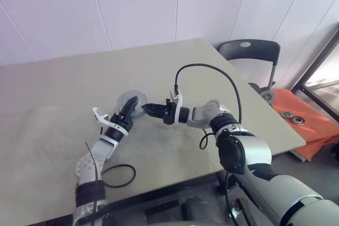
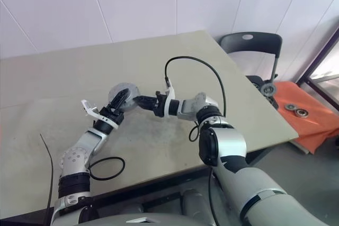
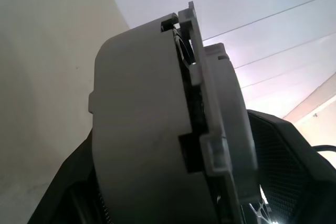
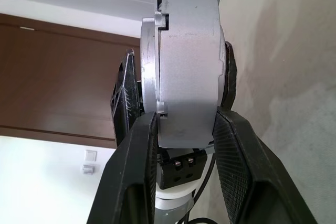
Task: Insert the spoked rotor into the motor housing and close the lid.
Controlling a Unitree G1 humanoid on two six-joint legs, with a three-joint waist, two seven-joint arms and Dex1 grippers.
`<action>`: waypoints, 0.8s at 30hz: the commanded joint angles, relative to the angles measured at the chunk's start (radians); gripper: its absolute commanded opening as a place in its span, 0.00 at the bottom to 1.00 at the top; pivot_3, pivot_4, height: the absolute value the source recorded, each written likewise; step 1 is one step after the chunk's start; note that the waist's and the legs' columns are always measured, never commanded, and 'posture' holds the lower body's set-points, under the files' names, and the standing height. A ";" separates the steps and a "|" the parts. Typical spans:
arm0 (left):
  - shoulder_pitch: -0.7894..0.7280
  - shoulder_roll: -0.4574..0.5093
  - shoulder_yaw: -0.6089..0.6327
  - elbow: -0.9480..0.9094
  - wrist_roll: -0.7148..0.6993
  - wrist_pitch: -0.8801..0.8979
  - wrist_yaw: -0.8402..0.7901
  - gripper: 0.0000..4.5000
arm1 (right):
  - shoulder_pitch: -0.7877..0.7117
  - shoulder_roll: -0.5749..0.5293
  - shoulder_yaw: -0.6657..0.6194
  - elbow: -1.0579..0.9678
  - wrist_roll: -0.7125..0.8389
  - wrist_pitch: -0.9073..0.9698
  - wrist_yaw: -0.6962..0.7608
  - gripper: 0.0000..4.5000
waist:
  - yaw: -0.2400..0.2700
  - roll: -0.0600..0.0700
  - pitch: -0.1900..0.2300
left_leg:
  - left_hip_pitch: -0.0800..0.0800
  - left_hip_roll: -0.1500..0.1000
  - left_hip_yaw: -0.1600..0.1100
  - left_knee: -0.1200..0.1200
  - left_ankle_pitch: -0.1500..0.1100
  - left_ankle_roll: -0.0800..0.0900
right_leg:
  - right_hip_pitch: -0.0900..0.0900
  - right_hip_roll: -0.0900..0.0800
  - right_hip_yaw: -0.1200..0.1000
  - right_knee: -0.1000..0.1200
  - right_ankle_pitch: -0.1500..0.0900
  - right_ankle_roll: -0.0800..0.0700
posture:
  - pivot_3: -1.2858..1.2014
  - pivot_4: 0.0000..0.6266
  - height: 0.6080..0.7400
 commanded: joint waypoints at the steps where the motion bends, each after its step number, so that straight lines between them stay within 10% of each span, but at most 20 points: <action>1: -0.029 0.005 0.005 -0.027 0.004 -0.023 -0.012 0.79 | -0.028 0.009 -0.012 -0.014 0.019 -0.002 0.013 0.28 | 0.000 0.000 0.000 | 0.000 0.000 0.000 0.000 0.000 0.000 | 0.000 0.000 0.000 0.000 0.000 0.000 | 0.52 0.00 1.00; 9: -0.045 0.008 0.020 -0.006 0.018 -0.049 0.002 0.61 | -0.026 0.005 -0.012 -0.014 0.020 -0.001 0.010 0.28 | 0.001 0.000 0.000 | 0.000 0.000 0.000 0.000 0.000 0.000 | 0.000 0.000 0.000 0.000 0.000 0.000 | 0.52 0.00 1.00; 24: -0.045 -0.002 0.024 -0.030 -0.007 -0.045 -0.009 0.60 | -0.025 -0.001 -0.015 -0.013 0.017 -0.003 0.005 0.28 | 0.000 0.000 0.000 | 0.000 0.000 0.000 0.000 0.000 0.000 | 0.000 0.000 0.000 0.000 0.000 0.000 | 0.52 0.00 1.00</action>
